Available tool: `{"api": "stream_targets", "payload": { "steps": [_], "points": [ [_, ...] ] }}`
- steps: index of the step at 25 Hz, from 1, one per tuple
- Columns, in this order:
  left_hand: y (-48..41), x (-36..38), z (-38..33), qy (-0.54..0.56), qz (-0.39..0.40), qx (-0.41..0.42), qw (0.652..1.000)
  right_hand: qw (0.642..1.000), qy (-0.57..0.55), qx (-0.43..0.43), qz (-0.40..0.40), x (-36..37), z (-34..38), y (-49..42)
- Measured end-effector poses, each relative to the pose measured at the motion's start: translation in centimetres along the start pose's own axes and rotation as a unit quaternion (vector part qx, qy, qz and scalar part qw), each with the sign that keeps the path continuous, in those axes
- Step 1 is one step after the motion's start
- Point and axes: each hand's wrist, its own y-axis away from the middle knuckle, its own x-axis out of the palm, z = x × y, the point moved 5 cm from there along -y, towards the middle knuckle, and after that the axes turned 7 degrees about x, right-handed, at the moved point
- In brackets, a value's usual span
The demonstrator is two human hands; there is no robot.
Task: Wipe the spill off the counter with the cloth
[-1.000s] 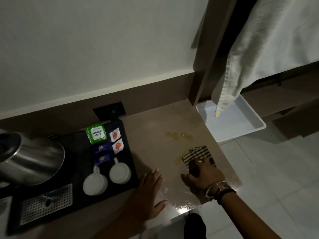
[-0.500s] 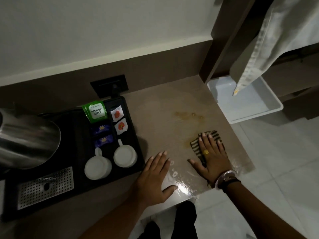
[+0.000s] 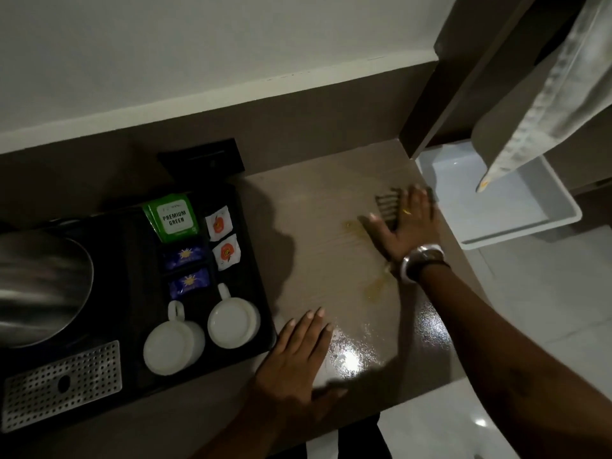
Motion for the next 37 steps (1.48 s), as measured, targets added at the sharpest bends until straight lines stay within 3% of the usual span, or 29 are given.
{"api": "stream_targets", "payload": {
  "steps": [4, 6, 8, 12, 15, 17, 20, 22, 24, 26, 28, 30, 32, 34, 37],
  "points": [
    [0.0, 0.1, -0.1, -0.001, -0.006, -0.013, 1.0, 0.975, 0.083, -0.202, 0.031, 3.5, 8.8, 1.5],
    [-0.1, 0.2, -0.1, -0.023, 0.009, -0.005, 1.0, 0.951, 0.111, -0.285, 0.048, 4.8, 6.7, 7.0],
    [-0.1, 0.5, -0.1, -0.04, 0.017, -0.003, 0.999, 0.942, 0.118, -0.31, 0.052, 4.9, 1.2, 11.8],
    [0.1, 1.1, -0.1, -0.021, -0.014, -0.012, 1.0, 0.977, 0.113, -0.182, 0.017, 1.2, -7.2, 8.7],
    [0.5, 0.6, -0.1, 0.007, -0.052, -0.007, 0.999, 0.993, 0.076, -0.088, 0.001, -1.5, -2.9, -0.3],
    [0.5, 0.6, -0.2, 0.017, -0.056, 0.003, 0.998, 0.991, 0.076, -0.106, -0.008, -1.0, 3.1, -4.7],
    [0.5, 0.8, -0.2, 0.023, -0.041, -0.003, 0.999, 0.964, 0.121, -0.236, 0.015, 1.7, 11.1, -3.2],
    [0.4, 0.7, 0.0, 0.013, -0.012, -0.012, 1.0, 0.938, 0.136, -0.318, 0.018, 3.2, 11.2, 2.4],
    [0.2, 0.4, -0.1, 0.008, 0.012, -0.01, 1.0, 0.93, 0.117, -0.347, 0.034, 4.2, 7.1, 9.7],
    [0.1, 0.2, 0.0, 0.012, 0.013, -0.004, 1.0, 0.936, 0.105, -0.331, 0.052, 4.8, 1.1, 15.9],
    [-0.1, 0.2, 0.2, -0.009, 0.006, 0.0, 1.0, 0.96, 0.088, -0.264, 0.023, 2.9, -5.3, 16.2],
    [-0.1, -0.2, 0.1, -0.012, 0.005, 0.005, 1.0, 0.991, 0.08, -0.11, -0.014, -0.2, -9.2, 11.8],
    [-0.4, -0.4, 0.1, 0.001, -0.008, 0.002, 1.0, 0.998, 0.05, -0.005, -0.044, -2.2, -8.3, 5.7],
    [-0.2, -0.3, -0.1, 0.033, -0.012, -0.01, 0.999, 0.998, 0.046, 0.006, -0.038, -1.2, -4.1, 3.3],
    [0.0, -0.4, -0.5, 0.038, -0.033, -0.007, 0.999, 0.988, 0.091, -0.128, -0.009, 3.4, 1.0, 10.1]
  ]
}}
